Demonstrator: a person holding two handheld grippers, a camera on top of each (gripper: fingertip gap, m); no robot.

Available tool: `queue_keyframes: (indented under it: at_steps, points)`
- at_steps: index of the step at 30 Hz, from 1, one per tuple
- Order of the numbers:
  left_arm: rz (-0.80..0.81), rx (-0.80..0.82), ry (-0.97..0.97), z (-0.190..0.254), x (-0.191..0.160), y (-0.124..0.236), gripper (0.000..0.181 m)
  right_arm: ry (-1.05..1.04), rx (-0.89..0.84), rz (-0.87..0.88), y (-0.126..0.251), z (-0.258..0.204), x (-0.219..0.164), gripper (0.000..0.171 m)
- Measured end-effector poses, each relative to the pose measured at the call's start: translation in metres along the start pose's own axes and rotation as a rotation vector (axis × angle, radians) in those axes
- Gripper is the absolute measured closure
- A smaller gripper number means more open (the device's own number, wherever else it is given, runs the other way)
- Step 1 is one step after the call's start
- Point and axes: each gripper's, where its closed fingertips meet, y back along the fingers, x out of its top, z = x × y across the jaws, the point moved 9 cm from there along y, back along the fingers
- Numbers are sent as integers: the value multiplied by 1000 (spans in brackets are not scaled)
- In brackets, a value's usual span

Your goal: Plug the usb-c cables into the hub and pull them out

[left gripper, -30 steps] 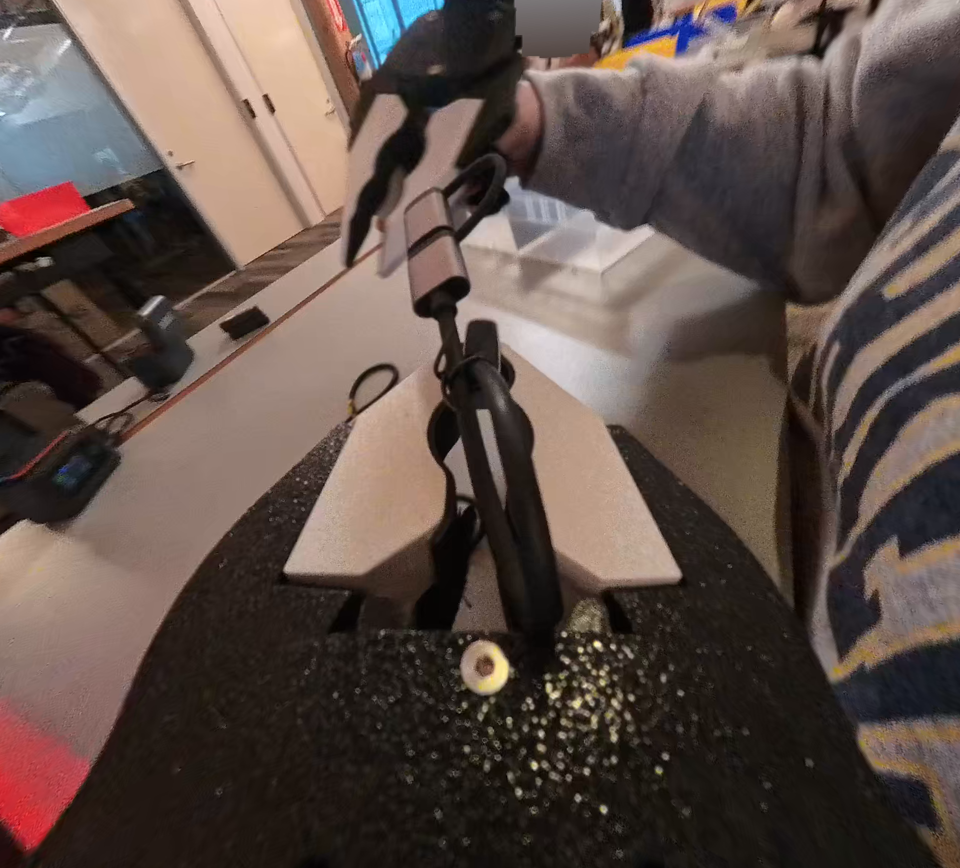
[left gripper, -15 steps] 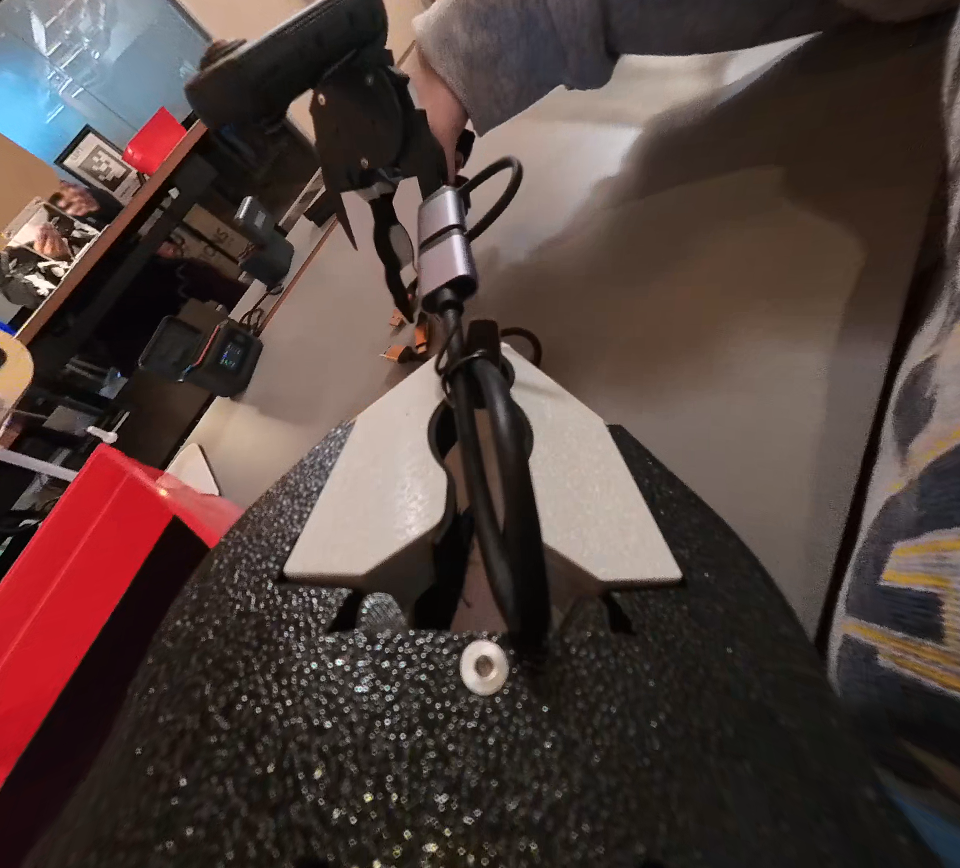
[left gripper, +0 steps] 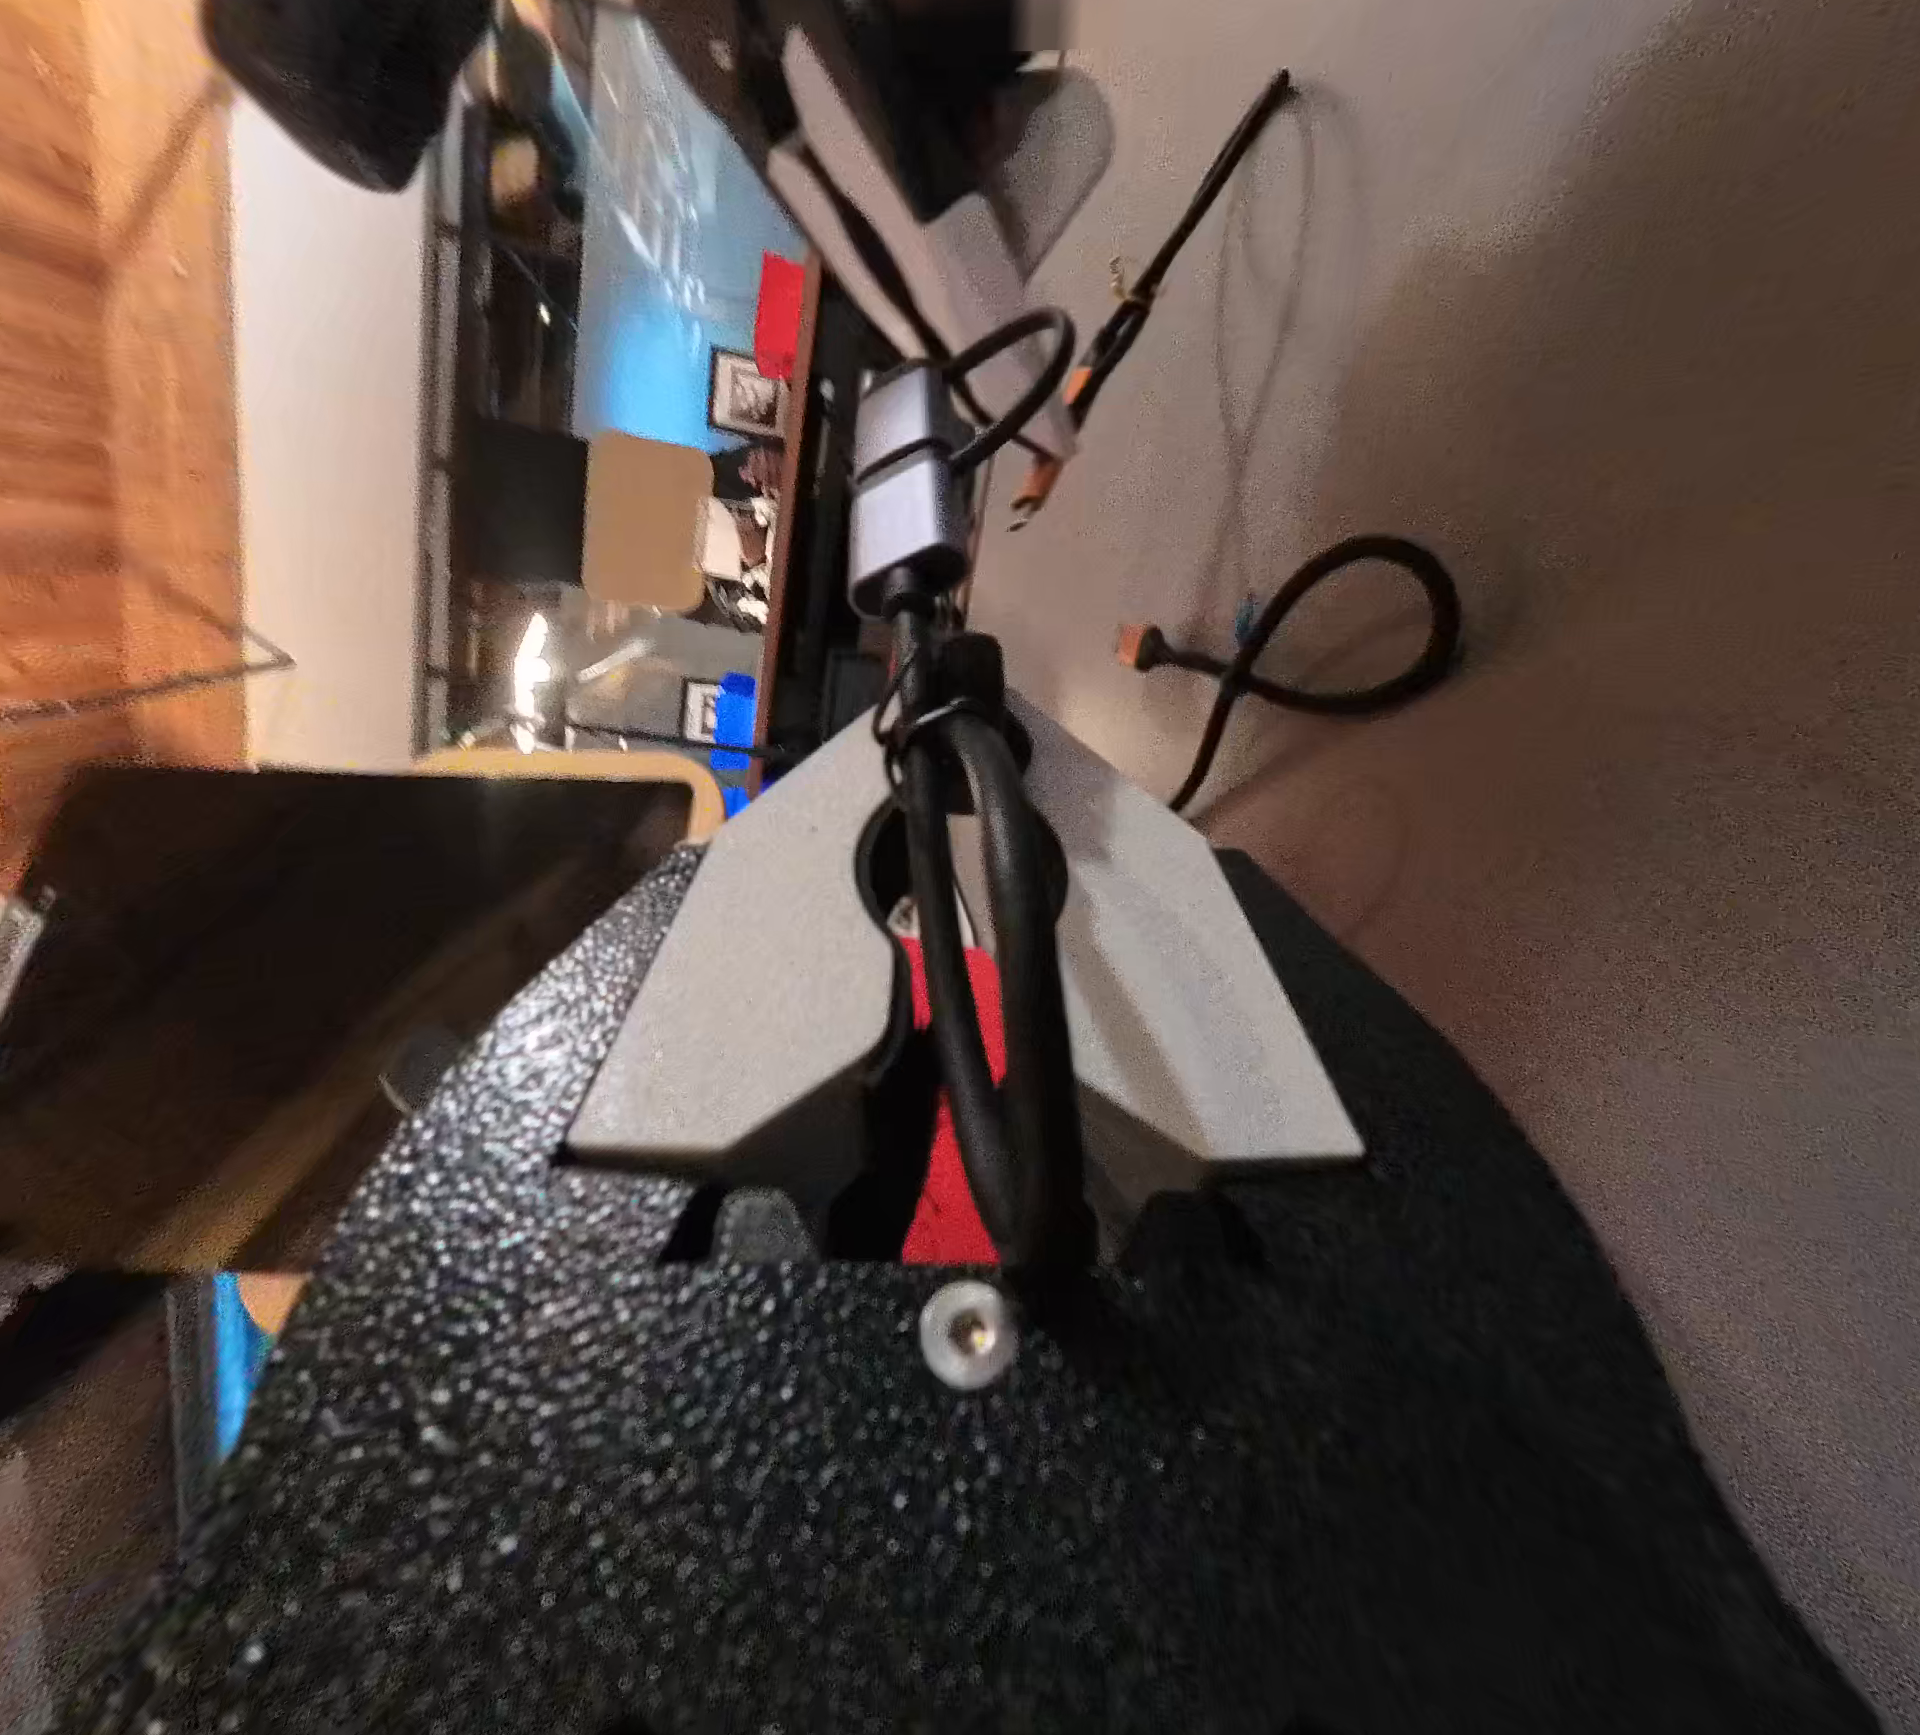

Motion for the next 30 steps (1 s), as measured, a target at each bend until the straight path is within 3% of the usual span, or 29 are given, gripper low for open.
queue_keyframes:
  at_steps: [1,9,14,18,24,26,30]
  points:
    - [26,7,-12,1,2,-3,174,-2,-16,19,9,-3,2,160]
    - [78,46,18,-2,6,-23,174,-103,-1,94,50,-38,25,160]
    - [119,29,-15,3,9,-28,174,-78,-134,-112,40,-35,13,160]
    - [102,-21,-103,13,7,-30,174,-106,-90,-231,17,-29,-9,160]
    - [35,-52,-283,35,2,-35,173,-81,33,-220,-18,-28,-31,159]
    - [31,-61,-313,41,1,-36,174,41,65,-172,-17,-31,-37,145]
    - [37,-69,-309,43,-1,-35,173,120,36,-150,-5,-24,-46,141]
